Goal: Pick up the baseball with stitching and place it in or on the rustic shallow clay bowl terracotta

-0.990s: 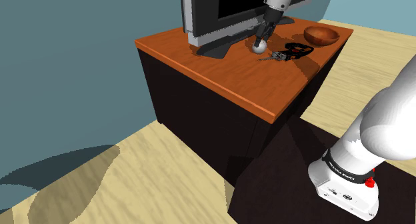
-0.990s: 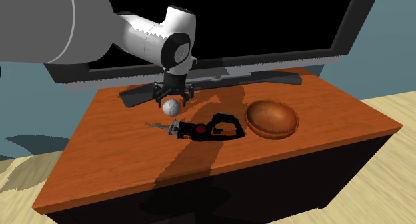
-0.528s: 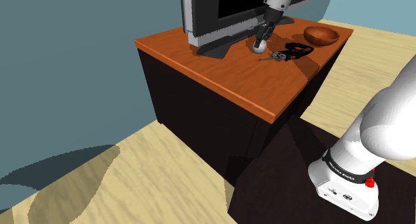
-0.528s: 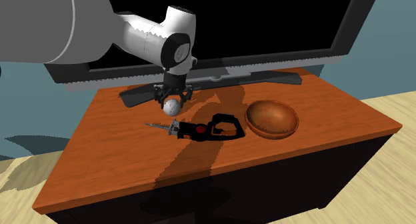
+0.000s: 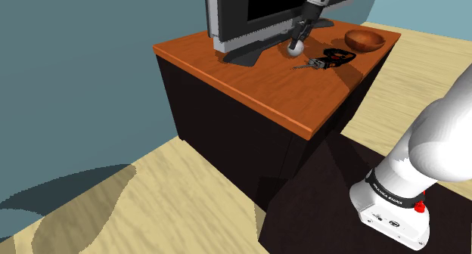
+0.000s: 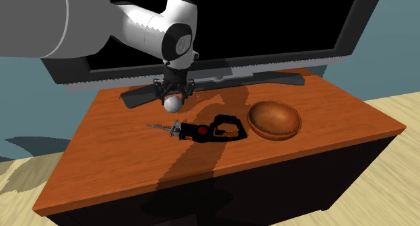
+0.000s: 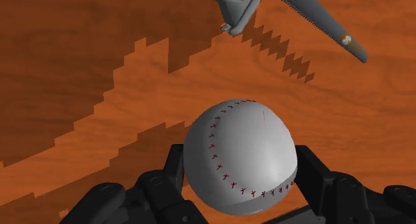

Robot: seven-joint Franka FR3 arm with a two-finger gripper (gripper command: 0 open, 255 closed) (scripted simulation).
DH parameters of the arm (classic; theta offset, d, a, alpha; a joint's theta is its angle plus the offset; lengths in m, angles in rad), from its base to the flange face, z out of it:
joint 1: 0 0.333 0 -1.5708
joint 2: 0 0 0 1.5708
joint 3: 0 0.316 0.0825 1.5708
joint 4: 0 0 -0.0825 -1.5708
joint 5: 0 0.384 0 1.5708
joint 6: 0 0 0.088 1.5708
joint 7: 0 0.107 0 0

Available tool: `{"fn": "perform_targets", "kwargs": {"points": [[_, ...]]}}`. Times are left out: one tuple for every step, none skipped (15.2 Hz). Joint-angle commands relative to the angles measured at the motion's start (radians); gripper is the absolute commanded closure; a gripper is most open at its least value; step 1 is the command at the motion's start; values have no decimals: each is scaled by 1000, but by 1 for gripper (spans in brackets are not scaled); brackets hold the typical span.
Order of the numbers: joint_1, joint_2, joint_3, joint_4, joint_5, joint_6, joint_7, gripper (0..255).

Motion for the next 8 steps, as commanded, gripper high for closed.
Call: {"fn": "perform_targets", "kwargs": {"points": [[0, -6, 0, 19, -5, -24, 8, 255], [0, -9, 0, 30, -8, -36, 11, 255], [0, -11, 0, 41, -10, -49, 15, 255], [0, -12, 0, 52, -12, -61, 18, 255], [0, -14, 0, 64, -13, -74, 22, 255], [0, -15, 0, 76, -15, -86, 25, 255], [0, -16, 0, 88, -16, -99, 28, 255], [0, -17, 0, 101, -18, -112, 31, 255]]}}
